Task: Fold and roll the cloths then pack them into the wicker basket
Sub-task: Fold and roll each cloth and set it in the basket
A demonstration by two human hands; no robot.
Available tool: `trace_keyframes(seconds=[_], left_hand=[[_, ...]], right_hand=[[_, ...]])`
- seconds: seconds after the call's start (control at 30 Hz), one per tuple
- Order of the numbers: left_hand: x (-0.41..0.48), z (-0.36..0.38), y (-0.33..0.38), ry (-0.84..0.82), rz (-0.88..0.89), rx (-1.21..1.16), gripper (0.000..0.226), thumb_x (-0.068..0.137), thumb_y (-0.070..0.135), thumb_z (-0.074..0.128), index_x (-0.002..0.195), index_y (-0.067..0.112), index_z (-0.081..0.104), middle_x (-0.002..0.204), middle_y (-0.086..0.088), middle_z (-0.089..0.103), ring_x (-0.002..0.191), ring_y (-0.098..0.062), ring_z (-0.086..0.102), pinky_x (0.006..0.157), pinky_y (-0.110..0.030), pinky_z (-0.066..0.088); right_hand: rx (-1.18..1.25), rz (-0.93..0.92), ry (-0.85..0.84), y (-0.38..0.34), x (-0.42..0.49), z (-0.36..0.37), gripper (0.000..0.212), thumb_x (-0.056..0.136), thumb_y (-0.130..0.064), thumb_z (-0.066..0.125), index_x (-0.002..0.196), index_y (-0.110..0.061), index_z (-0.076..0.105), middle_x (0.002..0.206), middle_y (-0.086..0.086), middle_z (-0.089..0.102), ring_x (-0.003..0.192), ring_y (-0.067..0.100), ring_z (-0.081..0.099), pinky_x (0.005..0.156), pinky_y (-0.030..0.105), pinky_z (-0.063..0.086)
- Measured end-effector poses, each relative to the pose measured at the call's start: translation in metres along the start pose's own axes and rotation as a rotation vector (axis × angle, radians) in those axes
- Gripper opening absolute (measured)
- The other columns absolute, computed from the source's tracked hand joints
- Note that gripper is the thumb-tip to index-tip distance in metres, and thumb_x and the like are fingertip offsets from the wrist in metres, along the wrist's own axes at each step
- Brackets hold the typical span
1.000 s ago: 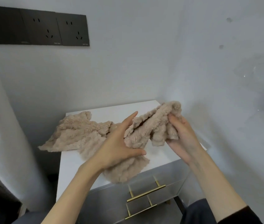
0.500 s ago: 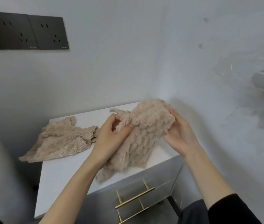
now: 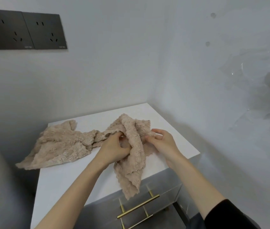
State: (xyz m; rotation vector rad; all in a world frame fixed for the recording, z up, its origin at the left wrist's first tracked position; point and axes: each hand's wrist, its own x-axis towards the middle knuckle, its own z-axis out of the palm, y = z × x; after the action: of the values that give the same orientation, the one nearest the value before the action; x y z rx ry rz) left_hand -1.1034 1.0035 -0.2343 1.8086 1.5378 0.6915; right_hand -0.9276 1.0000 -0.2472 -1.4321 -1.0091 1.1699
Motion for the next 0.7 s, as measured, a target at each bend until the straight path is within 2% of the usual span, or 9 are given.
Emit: trace_keyframes(seconds=[0.1,0.17,0.27,0.37,0.47,0.53,0.6,0.63,0.7], left_hand=[[0.003,0.004,-0.011,0.086,0.047,0.263,0.031,0.083,0.022,0.061,0.112,0.015,0.055,0.1,0.003,0.059,0.091,-0.016,0.056,0.07,-0.023,0.039],[0.003,0.0,-0.016,0.176,0.051,0.297,0.005,0.087,0.02,0.059,0.089,0.017,0.057,0.082,0.003,0.06,0.078,-0.019,0.058,0.056,-0.021,0.037],[0.006,-0.015,-0.021,0.299,0.038,0.203,0.032,0.094,0.028,0.055,0.066,0.016,0.046,0.061,0.001,0.051,0.057,-0.014,0.049,0.047,-0.019,0.032],[0.009,-0.035,-0.018,0.378,-0.043,-0.132,0.03,0.097,0.036,0.049,0.098,0.008,0.06,0.088,-0.001,0.063,0.083,-0.022,0.059,0.068,-0.031,0.047],[0.005,-0.046,-0.018,0.369,-0.181,-0.439,0.033,0.095,0.04,0.052,0.118,0.016,0.052,0.09,-0.002,0.062,0.078,-0.02,0.058,0.059,-0.026,0.04],[0.0,-0.052,-0.019,0.256,-0.248,-0.499,0.066,0.09,0.042,0.06,0.144,0.018,0.03,0.113,-0.008,0.06,0.093,-0.023,0.058,0.072,-0.033,0.043],[-0.006,-0.056,-0.022,0.138,-0.225,-0.518,0.099,0.081,0.034,0.074,0.151,0.029,0.004,0.128,-0.01,0.053,0.115,-0.023,0.052,0.092,-0.038,0.04],[-0.009,-0.056,-0.023,0.101,-0.185,-0.498,0.104,0.078,0.026,0.077,0.15,0.033,0.003,0.122,-0.01,0.056,0.112,-0.022,0.054,0.094,-0.037,0.04],[-0.015,-0.057,-0.027,0.116,-0.055,-0.349,0.085,0.08,0.01,0.075,0.146,0.033,0.027,0.087,-0.003,0.055,0.078,-0.014,0.052,0.073,-0.023,0.044]], right_hand=[[0.047,-0.112,0.11,-0.004,0.001,-0.002,0.028,0.089,-0.009,0.064,0.111,-0.019,0.051,0.091,0.0,0.066,0.074,0.004,0.061,0.055,0.007,0.044],[0.133,-0.173,0.165,-0.009,0.001,-0.009,0.024,0.092,-0.007,0.057,0.107,-0.024,0.049,0.087,0.0,0.064,0.071,0.007,0.059,0.058,0.011,0.046],[0.209,-0.248,0.287,-0.015,0.002,-0.023,0.023,0.093,-0.005,0.054,0.097,-0.027,0.053,0.09,0.002,0.063,0.078,0.012,0.059,0.065,0.016,0.048],[0.217,-0.282,0.388,-0.018,0.004,-0.038,0.024,0.091,0.0,0.055,0.091,-0.022,0.064,0.096,0.004,0.064,0.086,0.011,0.06,0.071,0.014,0.049],[0.141,-0.244,0.372,-0.016,0.005,-0.047,0.02,0.09,0.0,0.057,0.099,-0.013,0.069,0.097,0.006,0.065,0.09,0.012,0.061,0.081,0.021,0.051],[0.125,-0.193,0.312,-0.013,0.004,-0.05,0.019,0.088,-0.002,0.06,0.102,-0.011,0.069,0.093,0.003,0.066,0.083,0.008,0.061,0.073,0.015,0.052],[0.154,-0.134,0.258,-0.012,0.003,-0.052,0.019,0.086,-0.004,0.064,0.102,-0.012,0.069,0.094,0.004,0.067,0.085,0.01,0.063,0.078,0.02,0.052],[0.163,-0.119,0.247,-0.012,0.003,-0.054,0.02,0.085,-0.005,0.066,0.104,-0.011,0.068,0.094,0.004,0.067,0.087,0.012,0.063,0.082,0.025,0.052],[0.17,-0.136,0.222,-0.013,0.001,-0.059,0.026,0.084,-0.002,0.068,0.108,-0.01,0.067,0.094,0.005,0.069,0.085,0.011,0.065,0.078,0.023,0.052]])
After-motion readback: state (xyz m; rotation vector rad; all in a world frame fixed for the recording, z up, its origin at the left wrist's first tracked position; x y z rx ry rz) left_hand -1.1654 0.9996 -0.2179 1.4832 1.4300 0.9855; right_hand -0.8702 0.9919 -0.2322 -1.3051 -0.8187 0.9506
